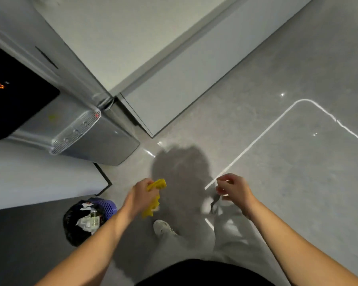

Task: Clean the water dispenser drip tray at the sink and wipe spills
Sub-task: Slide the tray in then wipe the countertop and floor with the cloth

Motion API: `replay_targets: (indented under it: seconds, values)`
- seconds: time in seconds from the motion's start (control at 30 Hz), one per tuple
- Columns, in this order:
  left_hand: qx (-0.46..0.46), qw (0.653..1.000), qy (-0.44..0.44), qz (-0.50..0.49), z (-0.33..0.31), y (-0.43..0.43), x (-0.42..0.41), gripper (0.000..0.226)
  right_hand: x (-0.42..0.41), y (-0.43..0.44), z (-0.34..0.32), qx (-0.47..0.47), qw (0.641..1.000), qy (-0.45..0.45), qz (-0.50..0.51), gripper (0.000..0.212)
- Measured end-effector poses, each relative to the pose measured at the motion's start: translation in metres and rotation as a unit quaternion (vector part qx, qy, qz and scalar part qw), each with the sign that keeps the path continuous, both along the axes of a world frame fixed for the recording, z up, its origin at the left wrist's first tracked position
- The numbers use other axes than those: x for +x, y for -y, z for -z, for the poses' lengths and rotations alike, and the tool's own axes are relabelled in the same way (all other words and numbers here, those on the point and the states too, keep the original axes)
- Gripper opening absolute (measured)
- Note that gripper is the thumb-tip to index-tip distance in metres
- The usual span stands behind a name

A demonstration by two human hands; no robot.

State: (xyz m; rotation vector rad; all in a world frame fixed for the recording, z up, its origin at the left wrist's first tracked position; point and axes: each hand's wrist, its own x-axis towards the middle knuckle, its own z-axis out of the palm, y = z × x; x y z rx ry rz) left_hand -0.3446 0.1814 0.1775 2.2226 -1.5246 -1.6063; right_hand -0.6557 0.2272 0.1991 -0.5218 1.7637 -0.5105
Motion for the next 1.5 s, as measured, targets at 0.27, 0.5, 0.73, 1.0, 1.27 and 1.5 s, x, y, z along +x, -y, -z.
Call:
replay_targets:
  seconds: [0.27,0.5,0.73,1.0,1.27,1.5]
  values:
    - [-0.06,0.99,-0.001,-0.129,-0.046,0.072,-0.098,0.01,-0.127,0.093,-0.021,-0.045,0.999,0.011,-0.023,0.01]
    - [-0.115,0.972,-0.029,-0.205,-0.092,0.154,-0.158,0.011,-0.189,0.213,-0.056,-0.078,0.992,-0.001,-0.097,0.012]
    - [-0.165,0.95,-0.067,-0.257,-0.092,0.267,-0.182,0.015,-0.204,0.349,-0.065,-0.1,0.989,-0.004,-0.11,0.012]
    - [-0.186,0.951,-0.076,-0.235,-0.094,0.411,-0.191,0.019,-0.225,0.51,-0.097,-0.132,0.978,-0.022,-0.161,0.013]
    - [-0.222,0.934,-0.049,-0.277,-0.102,0.53,-0.208,0.009,-0.209,0.67,-0.086,-0.134,0.958,-0.007,-0.252,0.012]
    - [-0.208,0.917,0.027,-0.34,-0.103,0.607,-0.224,0.018,-0.211,0.799,-0.076,-0.211,0.885,-0.007,-0.416,0.009]
